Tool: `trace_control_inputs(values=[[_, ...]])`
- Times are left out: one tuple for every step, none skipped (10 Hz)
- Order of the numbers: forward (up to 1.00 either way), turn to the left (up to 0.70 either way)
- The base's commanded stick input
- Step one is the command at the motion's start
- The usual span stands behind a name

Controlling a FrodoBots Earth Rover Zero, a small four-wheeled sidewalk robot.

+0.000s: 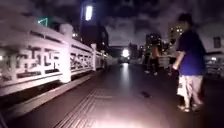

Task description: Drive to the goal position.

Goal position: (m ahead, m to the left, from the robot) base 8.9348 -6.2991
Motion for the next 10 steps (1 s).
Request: trace_control_inputs(values=[[0.45,0.0],[0.45,0.0],[0.45,0.0],[0.45,0.0],[0.45,0.0],[0.45,0.0],[0.45,0.0],[0.45,0.0],[0.45,0.0],[0.45,0.0]])
